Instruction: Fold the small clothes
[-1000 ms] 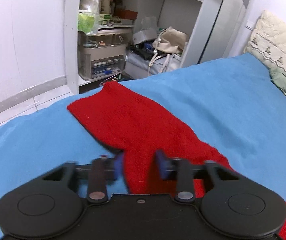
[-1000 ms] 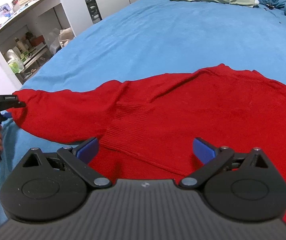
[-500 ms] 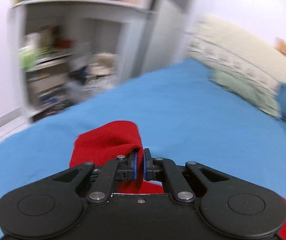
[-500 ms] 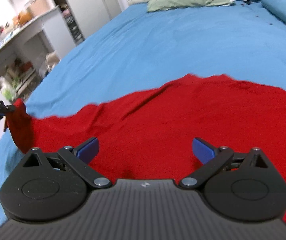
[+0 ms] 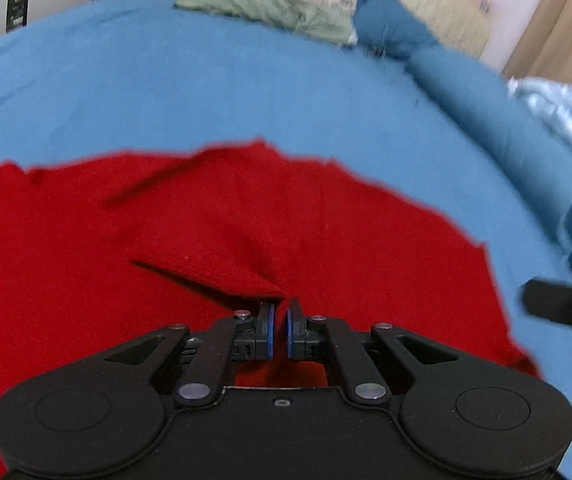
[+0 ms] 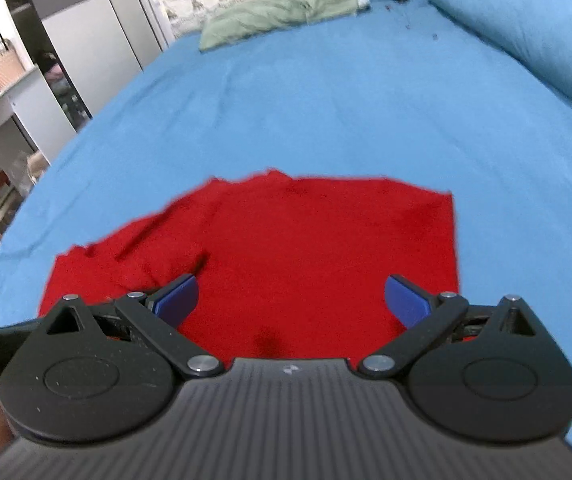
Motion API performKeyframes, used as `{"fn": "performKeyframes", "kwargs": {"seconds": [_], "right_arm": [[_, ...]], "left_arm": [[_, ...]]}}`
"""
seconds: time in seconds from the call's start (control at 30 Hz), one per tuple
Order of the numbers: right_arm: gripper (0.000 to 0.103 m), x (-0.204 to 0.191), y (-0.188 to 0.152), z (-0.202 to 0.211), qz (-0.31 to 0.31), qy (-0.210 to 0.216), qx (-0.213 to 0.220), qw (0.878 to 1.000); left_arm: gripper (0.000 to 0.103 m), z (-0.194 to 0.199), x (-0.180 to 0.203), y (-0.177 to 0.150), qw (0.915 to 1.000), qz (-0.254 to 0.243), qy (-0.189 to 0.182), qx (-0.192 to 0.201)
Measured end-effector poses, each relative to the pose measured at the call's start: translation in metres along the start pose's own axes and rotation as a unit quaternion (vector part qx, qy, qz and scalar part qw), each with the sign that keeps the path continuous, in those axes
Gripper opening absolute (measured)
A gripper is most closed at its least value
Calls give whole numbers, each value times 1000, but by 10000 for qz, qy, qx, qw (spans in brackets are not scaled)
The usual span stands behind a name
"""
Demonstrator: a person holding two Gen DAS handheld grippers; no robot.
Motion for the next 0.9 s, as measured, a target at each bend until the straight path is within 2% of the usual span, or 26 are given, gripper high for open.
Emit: {"fn": "performKeyframes", "kwargs": {"seconds": [0.07,0.13,0.17,0.2,0.3,0.43,0.5,0.57,0.67,0.7,0.73,0.8,0.83,0.87,0.9], "right_arm": [[103,9,-3,-1,15,16,-83,10000],[103,11,-5,0,31,47,-113,9999],[103,10,-6,0,37,85,-121,9999],[103,8,-5,0,43,134,-132,9998],[103,-9,3,0,198,283,-130,9993],[103,-62,10,-16,912,526,-513,9931],[103,-94,6,-30,1463,590,-585,9857],[102,-129,-2,-47,2177,578,-542,9728],[89,-167,-21,-80,3095,444,-666,9475],[79,-176,-29,-92,3318,394,-776,9393],[73,-181,-36,-105,3489,324,-922,9320],[51,-186,-48,-125,3724,162,-1140,9209],[45,-187,-50,-128,3786,83,-1077,9192],[28,-186,-48,-127,3776,23,-952,9210],[20,-183,-45,-124,3652,-1,-862,9269]], "left_arm": [[8,-1,-1,-1,10000,7,13,14],[13,2,-2,3,10000,3,-24,-12],[26,6,-4,6,10000,-30,-17,-26],[43,12,-5,8,10000,-88,11,-24],[71,43,-16,11,9994,-270,193,131],[72,83,-48,0,9963,-430,731,157],[72,99,-67,-7,9939,-476,981,166],[72,108,-86,-15,9916,-515,1181,104],[72,110,-110,-24,9901,-471,1320,-28],[72,109,-118,-27,9901,-442,1329,-70],[72,107,-121,-28,9899,-409,1354,-112],[72,105,-131,-32,9895,-326,1395,-176],[72,107,-136,-35,9896,-280,1395,-193],[72,108,-139,-38,9896,-232,1404,-209],[72,107,-141,-39,9895,-188,1411,-235]]}}
Point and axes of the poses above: each gripper's, at about its wrist camera, not at the fingertips, and z roughly against the way its jaws point, x to its right, y to its top, the point moved 4 cm from there along -z, roughly the way its jaws point, and after that the axes turned 5 degrees about -z, right-handed, at the moved point
